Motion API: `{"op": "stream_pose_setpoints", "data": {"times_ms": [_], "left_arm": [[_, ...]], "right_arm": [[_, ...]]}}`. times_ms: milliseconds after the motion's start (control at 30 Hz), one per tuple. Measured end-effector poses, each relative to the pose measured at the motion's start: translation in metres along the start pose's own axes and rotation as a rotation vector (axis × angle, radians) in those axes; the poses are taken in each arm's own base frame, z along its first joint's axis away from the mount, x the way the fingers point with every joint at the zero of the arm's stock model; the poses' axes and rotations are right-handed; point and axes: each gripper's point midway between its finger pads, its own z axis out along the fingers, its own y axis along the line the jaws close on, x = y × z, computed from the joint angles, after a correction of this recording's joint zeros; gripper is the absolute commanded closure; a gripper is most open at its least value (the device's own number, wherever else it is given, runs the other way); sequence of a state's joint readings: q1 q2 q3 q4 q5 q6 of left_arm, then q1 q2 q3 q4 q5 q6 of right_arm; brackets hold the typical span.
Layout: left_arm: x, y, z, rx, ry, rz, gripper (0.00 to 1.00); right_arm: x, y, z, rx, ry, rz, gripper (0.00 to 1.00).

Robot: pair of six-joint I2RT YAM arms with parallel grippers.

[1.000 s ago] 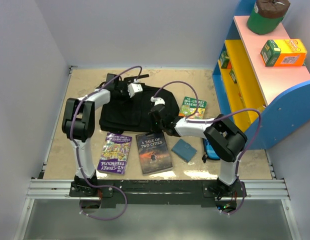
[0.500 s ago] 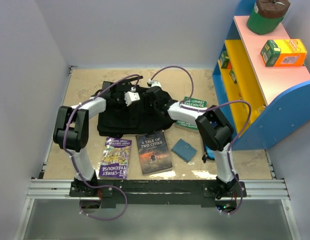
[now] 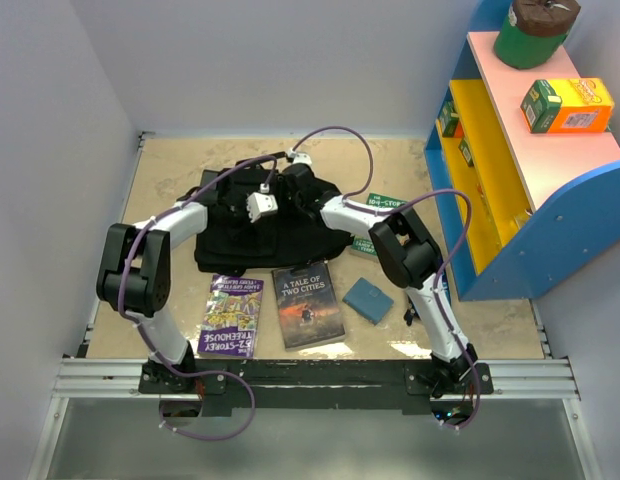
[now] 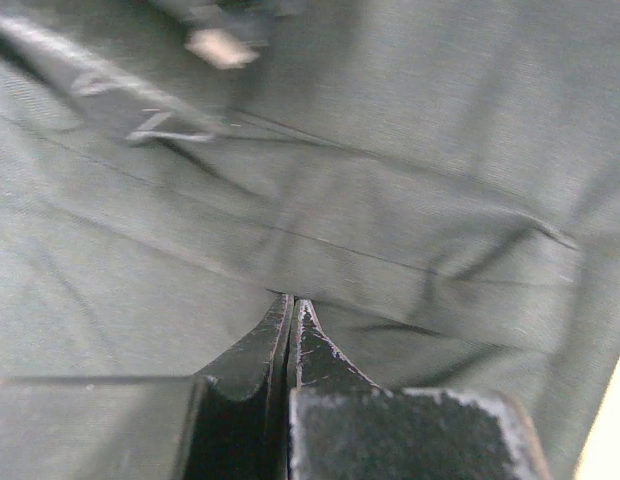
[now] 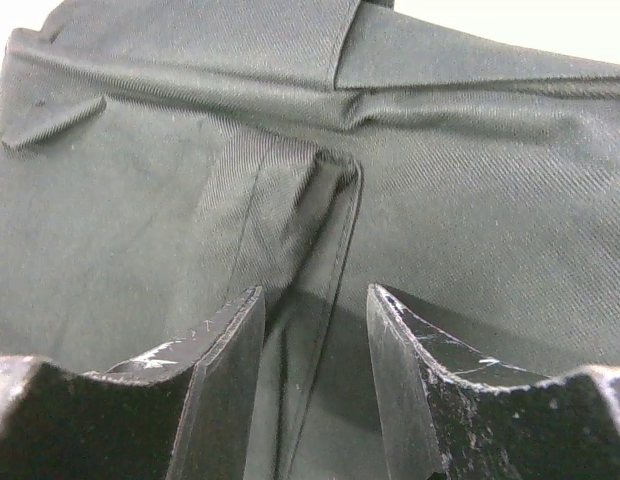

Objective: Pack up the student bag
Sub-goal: Unzip the student bag at the center of the board.

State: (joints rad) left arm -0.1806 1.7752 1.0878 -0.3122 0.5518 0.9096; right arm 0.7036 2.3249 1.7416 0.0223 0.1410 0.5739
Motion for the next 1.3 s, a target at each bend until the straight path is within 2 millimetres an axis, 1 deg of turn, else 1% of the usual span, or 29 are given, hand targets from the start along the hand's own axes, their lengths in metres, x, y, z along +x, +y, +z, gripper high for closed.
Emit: {"op": "stream_pose_setpoints", "data": {"times_ms": [167,233,267,300,333,367,433,467,500,533,600,633,700,733,767,833,933,1000,1167,1200,1267,1300], "left_arm": [[0.001,-0.02,-0.008,0.054,0.014,0.013,1.0],[0.002,-0.028,-0.015,0.074,0.019,0.023,1.0],[0.002,-0.034,-0.019,0.085,0.024,0.028,1.0],[0.001,-0.04,-0.023,0.097,0.026,0.031,1.0],[0.001,-0.045,-0.027,0.109,0.027,0.036,1.0],[0.0,-0.05,-0.032,0.118,0.027,0.042,1.0],[-0.002,-0.056,-0.039,0.128,0.024,0.05,1.0],[-0.003,-0.059,-0.042,0.13,0.022,0.056,1.0],[-0.003,-0.062,-0.045,0.131,0.019,0.061,1.0],[-0.004,-0.063,-0.047,0.129,0.017,0.065,0.92],[-0.006,-0.067,-0.051,0.128,0.01,0.067,0.88],[-0.007,-0.069,-0.052,0.134,0.007,0.06,0.8],[-0.007,-0.076,-0.056,0.155,-0.001,0.028,0.76],[-0.007,-0.078,-0.058,0.161,-0.008,0.006,0.71],[-0.008,-0.078,-0.061,0.158,-0.019,-0.027,0.7],[-0.009,-0.072,-0.069,0.137,-0.044,-0.086,0.69],[-0.015,-0.051,-0.085,0.068,-0.086,-0.185,0.68],[-0.019,-0.029,-0.099,-0.015,-0.134,-0.261,0.68],[-0.015,0.025,-0.133,-0.239,-0.214,-0.411,0.67],[-0.013,0.031,-0.138,-0.27,-0.22,-0.427,0.67],[-0.014,0.038,-0.14,-0.304,-0.235,-0.444,0.67],[-0.013,0.038,-0.139,-0.314,-0.238,-0.458,0.64]], "right_arm": [[-0.003,-0.002,0.009,0.005,-0.018,0.022,0.55],[-0.004,-0.004,0.009,0.017,-0.025,0.032,0.55],[-0.004,-0.005,0.01,0.02,-0.027,0.034,0.53],[-0.005,-0.007,0.01,0.026,-0.03,0.037,0.5],[-0.007,-0.009,0.01,0.034,-0.035,0.04,0.42],[-0.008,-0.011,0.011,0.048,-0.042,0.042,0.39],[-0.013,-0.015,0.011,0.076,-0.054,0.042,0.3],[-0.016,-0.02,0.011,0.105,-0.061,0.035,0.2],[-0.018,-0.022,0.01,0.131,-0.065,0.028,0.17],[-0.018,-0.024,0.008,0.154,-0.066,0.017,0.15],[-0.019,-0.027,0.004,0.201,-0.072,-0.008,0.14],[-0.018,-0.028,0.003,0.218,-0.073,-0.021,0.14],[-0.01,-0.026,-0.001,0.252,-0.068,-0.054,0.13],[-0.006,-0.024,-0.003,0.262,-0.065,-0.067,0.13],[-0.002,-0.021,-0.005,0.274,-0.066,-0.083,0.13],[0.004,-0.012,-0.009,0.28,-0.066,-0.105,0.13],[0.012,-0.002,-0.017,0.283,-0.062,-0.127,0.13],[0.019,0.004,-0.023,0.287,-0.051,-0.144,0.13],[0.024,0.01,-0.04,0.326,-0.074,-0.18,0.14],[0.023,0.011,-0.044,0.337,-0.082,-0.187,0.14],[0.02,0.016,-0.048,0.346,-0.104,-0.195,0.15],[0.018,0.02,-0.05,0.351,-0.117,-0.2,0.15]]}}
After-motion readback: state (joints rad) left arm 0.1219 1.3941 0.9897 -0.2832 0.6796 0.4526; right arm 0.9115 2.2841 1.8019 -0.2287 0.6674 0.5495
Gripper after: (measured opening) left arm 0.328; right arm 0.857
